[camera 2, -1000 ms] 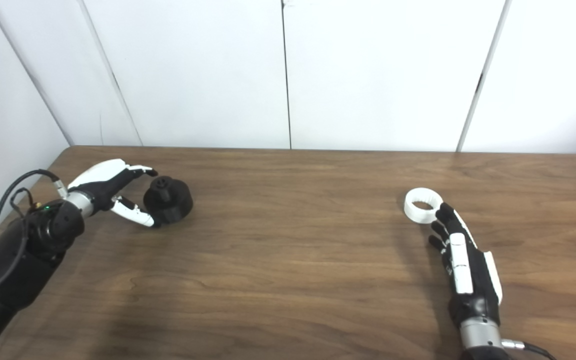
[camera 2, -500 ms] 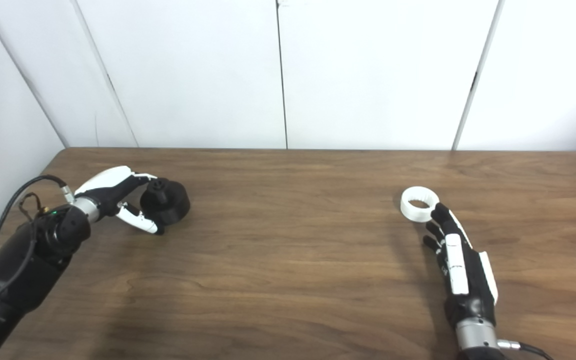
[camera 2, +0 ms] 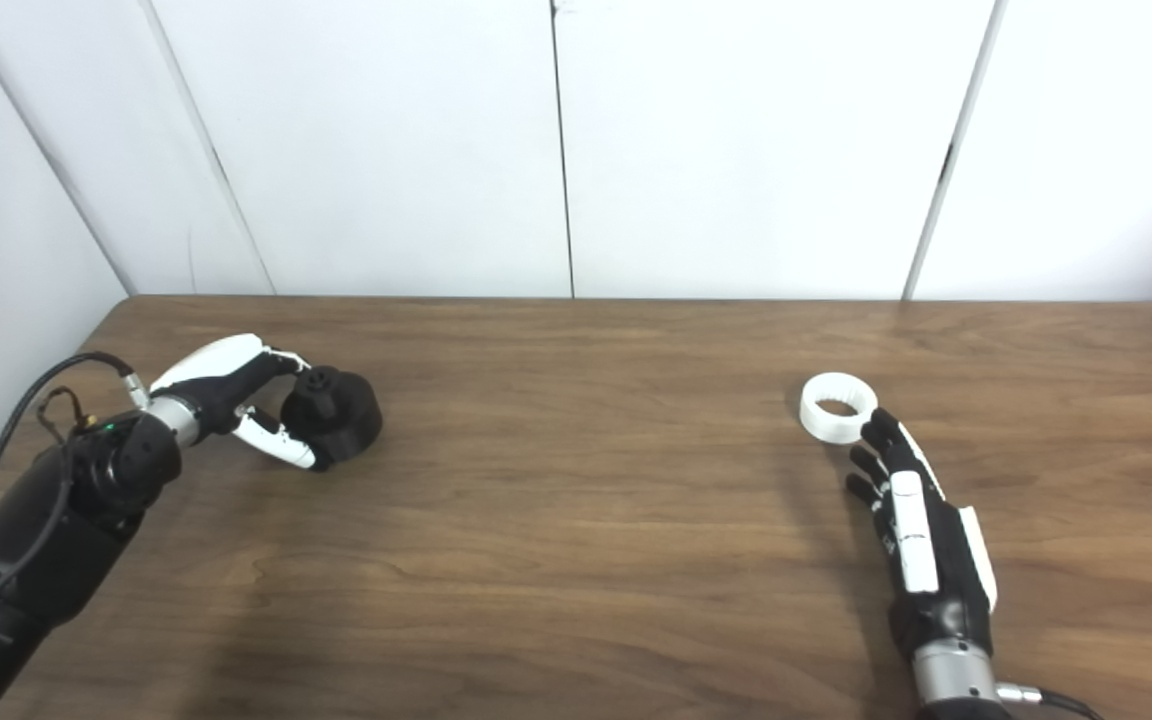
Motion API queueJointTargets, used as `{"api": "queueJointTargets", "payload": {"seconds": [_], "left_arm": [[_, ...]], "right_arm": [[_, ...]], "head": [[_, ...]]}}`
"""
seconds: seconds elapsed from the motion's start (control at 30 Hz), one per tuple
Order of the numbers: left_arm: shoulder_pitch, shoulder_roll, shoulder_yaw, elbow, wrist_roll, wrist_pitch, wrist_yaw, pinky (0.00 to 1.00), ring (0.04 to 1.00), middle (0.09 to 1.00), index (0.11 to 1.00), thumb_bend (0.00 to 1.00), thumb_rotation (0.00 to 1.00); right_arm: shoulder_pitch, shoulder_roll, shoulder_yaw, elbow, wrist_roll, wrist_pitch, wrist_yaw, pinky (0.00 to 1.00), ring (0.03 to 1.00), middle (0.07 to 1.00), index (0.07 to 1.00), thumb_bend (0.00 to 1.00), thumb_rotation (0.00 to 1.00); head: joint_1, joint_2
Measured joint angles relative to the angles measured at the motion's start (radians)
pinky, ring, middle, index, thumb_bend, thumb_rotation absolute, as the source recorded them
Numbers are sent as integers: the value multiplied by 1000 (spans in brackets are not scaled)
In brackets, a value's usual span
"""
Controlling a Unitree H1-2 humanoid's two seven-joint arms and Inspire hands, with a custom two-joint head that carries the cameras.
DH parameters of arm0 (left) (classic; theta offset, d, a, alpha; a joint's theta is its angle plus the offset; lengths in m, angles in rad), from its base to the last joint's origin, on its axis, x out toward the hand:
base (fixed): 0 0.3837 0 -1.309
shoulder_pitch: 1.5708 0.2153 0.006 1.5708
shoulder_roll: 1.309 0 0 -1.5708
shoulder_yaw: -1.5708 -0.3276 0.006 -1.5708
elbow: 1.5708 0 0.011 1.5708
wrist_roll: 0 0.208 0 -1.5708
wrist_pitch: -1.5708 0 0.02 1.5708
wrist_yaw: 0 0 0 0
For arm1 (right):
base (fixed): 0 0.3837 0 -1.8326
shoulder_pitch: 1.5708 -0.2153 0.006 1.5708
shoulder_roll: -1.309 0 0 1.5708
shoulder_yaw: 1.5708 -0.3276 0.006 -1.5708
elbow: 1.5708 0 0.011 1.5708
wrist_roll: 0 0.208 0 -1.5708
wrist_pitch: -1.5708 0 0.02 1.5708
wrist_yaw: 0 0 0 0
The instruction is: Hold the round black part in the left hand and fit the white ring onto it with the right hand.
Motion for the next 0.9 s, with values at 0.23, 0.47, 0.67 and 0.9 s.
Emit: {"api": "queueJointTargets", "payload": {"seconds": [0.23, 0.47, 0.67, 0.9], "left_arm": [[4, -24, 21, 0, -19, -4, 11, 915, 985, 920, 653, 815, 211], [18, -33, 29, 0, -29, -35, 40, 923, 968, 901, 652, 821, 241], [22, -34, 29, 0, -27, -43, 46, 918, 968, 906, 659, 847, 284], [30, -35, 9, -42, -22, -49, 37, 924, 966, 903, 668, 827, 249]], "right_arm": [[1, -4, 1, 0, 2, 0, 1, 878, 900, 918, 917, 560, 952], [1, -10, 1, 0, 2, 0, 1, 877, 897, 916, 914, 569, 946], [2, -11, 1, 0, 1, 1, 1, 871, 893, 912, 910, 584, 953], [2, -17, 3, 0, -2, 2, 2, 890, 916, 931, 927, 578, 975]], "head": [[-2, 2], [0, 3], [0, 5], [3, 9]]}}
